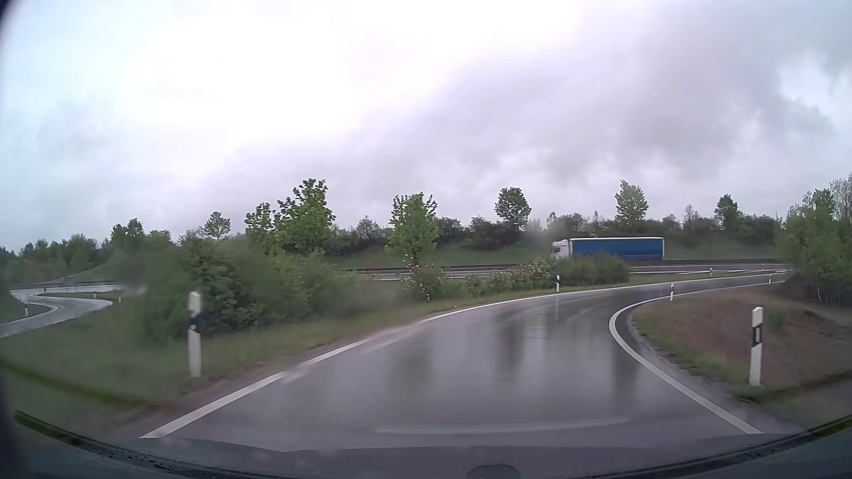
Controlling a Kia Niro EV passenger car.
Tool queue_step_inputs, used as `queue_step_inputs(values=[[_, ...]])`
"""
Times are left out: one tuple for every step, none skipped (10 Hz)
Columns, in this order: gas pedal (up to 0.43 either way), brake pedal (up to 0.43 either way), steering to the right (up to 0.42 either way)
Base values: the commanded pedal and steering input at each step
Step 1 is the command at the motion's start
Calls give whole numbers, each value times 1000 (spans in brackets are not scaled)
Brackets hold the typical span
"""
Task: Follow the waypoints while adhering to traffic rules and regulations
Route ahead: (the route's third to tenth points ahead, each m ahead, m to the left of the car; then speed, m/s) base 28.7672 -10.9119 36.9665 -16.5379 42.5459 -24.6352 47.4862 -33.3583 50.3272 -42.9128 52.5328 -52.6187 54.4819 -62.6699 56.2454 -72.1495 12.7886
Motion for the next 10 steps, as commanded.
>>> queue_step_inputs(values=[[98, 0, 76], [98, 0, 76], [98, 0, 78], [98, 0, 80], [98, 0, 80], [98, 0, 81], [98, 0, 81], [98, 0, 80], [98, 0, 80], [98, 0, 81]])
